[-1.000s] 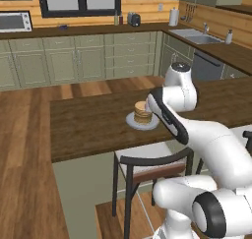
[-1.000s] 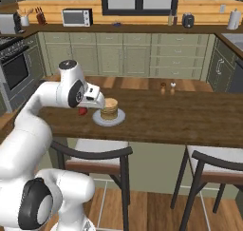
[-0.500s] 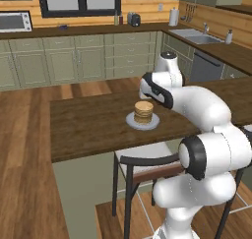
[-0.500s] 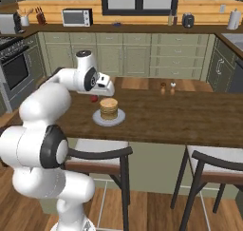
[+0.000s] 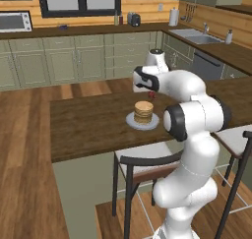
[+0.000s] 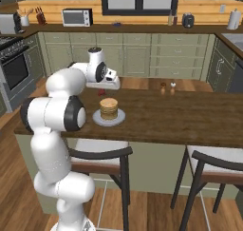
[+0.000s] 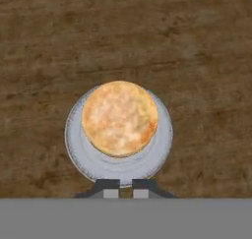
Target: Take the strawberry from the fridge and place it on top of the pancake, located on the dining counter.
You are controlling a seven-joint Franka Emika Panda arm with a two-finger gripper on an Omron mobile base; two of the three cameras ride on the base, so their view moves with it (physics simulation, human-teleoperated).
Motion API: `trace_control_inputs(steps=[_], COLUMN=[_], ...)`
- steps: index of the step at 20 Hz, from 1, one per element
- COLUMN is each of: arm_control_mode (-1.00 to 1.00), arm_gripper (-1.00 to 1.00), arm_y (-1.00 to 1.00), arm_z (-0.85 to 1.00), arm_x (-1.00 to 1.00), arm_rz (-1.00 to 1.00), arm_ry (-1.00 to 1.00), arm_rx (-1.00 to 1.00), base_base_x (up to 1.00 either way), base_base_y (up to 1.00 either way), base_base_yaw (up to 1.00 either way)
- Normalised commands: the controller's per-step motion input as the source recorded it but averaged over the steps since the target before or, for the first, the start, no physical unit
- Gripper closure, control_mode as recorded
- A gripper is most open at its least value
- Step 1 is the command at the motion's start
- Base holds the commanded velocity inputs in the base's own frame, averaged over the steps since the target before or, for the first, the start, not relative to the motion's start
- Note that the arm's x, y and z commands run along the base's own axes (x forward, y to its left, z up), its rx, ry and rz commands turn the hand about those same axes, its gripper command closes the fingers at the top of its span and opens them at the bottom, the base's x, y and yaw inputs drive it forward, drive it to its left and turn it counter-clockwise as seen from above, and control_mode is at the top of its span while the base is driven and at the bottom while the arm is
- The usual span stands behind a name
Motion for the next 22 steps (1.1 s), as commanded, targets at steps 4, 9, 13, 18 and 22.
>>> trace_control_inputs(steps=[4, 9, 13, 18, 22], arm_control_mode=[-1.0, -1.0, -1.0, -1.0, -1.0], arm_gripper=[1.0, 1.0, 1.0, 1.0, 1.0], arm_y=[0.0, 0.0, 0.0, 0.0, 0.0], arm_z=[-0.76, -0.68, -0.35, -0.08, -0.03], arm_x=[1.0, 0.81, 0.33, -0.06, -0.35], arm_rz=[0.0, 0.0, 0.0, 0.0, 0.0], arm_ry=[-0.04, -0.02, 0.0, 0.0, -0.01], arm_rx=[0.0, 0.0, 0.0, 0.0, 0.0], base_base_x=[0.0, 0.0, 0.0, 0.0, 0.0], base_base_y=[0.0, 0.0, 0.0, 0.0, 0.0], base_base_yaw=[0.0, 0.0, 0.0, 0.0, 0.0])
